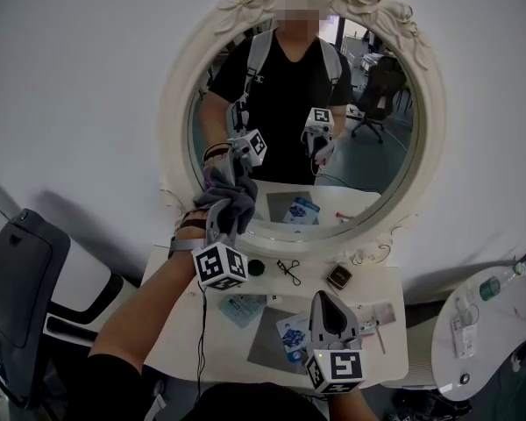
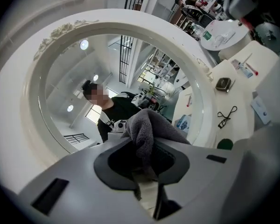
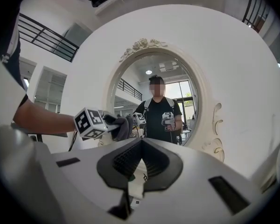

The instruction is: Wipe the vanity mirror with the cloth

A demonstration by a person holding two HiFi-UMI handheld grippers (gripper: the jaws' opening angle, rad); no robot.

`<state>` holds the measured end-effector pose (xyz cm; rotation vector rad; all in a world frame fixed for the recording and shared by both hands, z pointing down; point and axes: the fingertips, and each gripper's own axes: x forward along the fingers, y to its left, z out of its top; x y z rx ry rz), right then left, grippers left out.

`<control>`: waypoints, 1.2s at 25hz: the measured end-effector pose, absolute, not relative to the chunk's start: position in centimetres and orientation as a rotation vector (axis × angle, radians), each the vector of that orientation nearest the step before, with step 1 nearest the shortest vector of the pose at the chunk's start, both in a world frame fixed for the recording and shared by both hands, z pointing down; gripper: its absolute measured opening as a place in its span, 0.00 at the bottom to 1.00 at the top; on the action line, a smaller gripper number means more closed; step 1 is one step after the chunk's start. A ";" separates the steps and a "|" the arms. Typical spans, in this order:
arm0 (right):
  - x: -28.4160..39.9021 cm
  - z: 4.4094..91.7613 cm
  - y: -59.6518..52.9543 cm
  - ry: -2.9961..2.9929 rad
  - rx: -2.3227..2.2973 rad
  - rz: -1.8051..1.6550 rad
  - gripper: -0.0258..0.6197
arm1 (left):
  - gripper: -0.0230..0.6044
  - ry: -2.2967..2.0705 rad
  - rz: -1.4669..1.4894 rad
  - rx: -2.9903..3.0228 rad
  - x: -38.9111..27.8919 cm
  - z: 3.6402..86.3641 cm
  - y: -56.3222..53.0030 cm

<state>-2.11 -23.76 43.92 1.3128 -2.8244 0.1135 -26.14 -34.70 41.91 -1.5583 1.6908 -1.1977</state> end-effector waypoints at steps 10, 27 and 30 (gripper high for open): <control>-0.2 43.7 -22.3 -2.787 1.371 0.085 0.06 | 0.16 1.692 -1.324 -1.587 -25.9 48.9 -35.3; 1.5 43.1 -21.5 -2.801 1.443 0.099 0.06 | 0.16 1.668 -0.956 -1.604 -19.0 25.1 -33.8; 2.4 43.3 -21.8 -2.790 1.476 0.124 0.06 | 0.16 1.698 -0.849 -1.517 -18.9 16.9 -33.8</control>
